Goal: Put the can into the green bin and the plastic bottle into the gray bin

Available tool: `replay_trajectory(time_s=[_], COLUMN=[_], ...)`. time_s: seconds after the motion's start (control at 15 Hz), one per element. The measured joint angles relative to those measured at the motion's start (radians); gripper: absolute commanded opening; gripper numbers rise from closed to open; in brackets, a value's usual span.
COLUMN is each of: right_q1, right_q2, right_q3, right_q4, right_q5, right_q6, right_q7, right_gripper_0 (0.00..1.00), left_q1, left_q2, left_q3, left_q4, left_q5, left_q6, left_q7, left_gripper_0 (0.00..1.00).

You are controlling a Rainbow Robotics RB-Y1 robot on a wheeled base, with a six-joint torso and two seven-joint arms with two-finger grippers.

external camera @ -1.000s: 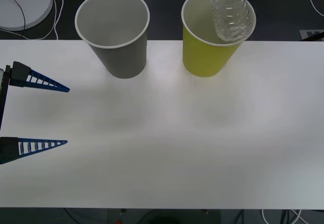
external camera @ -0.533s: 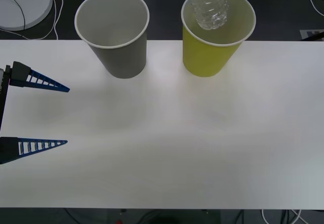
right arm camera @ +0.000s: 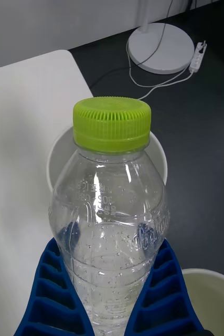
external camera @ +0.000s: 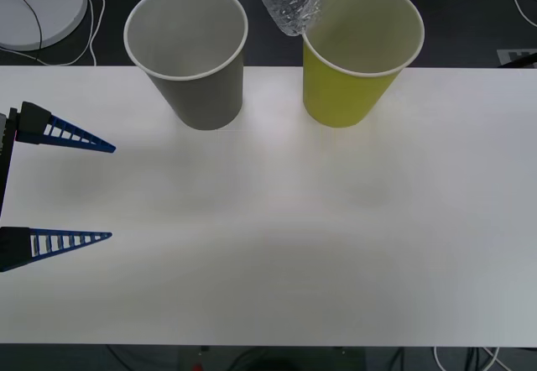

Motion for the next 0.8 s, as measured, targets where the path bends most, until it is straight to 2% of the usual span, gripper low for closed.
replay_trajectory(time_s=[0.47,0.8], right_q1=[-0.144,-0.234], right_q2=[0.196,0.282], right_q3=[0.075,0.125], right_q4=[0.293,0.459], right_q5=[0.097,0.121], right_q6=[0.000,0.000], right_q7=[0.000,0.000], right_gripper_0=[0.00,0.00], left_q1=[0.000,0.000], left_q2=[0.000,0.000], left_q3=[0.000,0.000], left_q4=[0.000,0.000], left_q5=[0.000,0.000], left_q6=[0.000,0.000], left_q7=[0.000,0.000], left_gripper_0=[1.00,1.00])
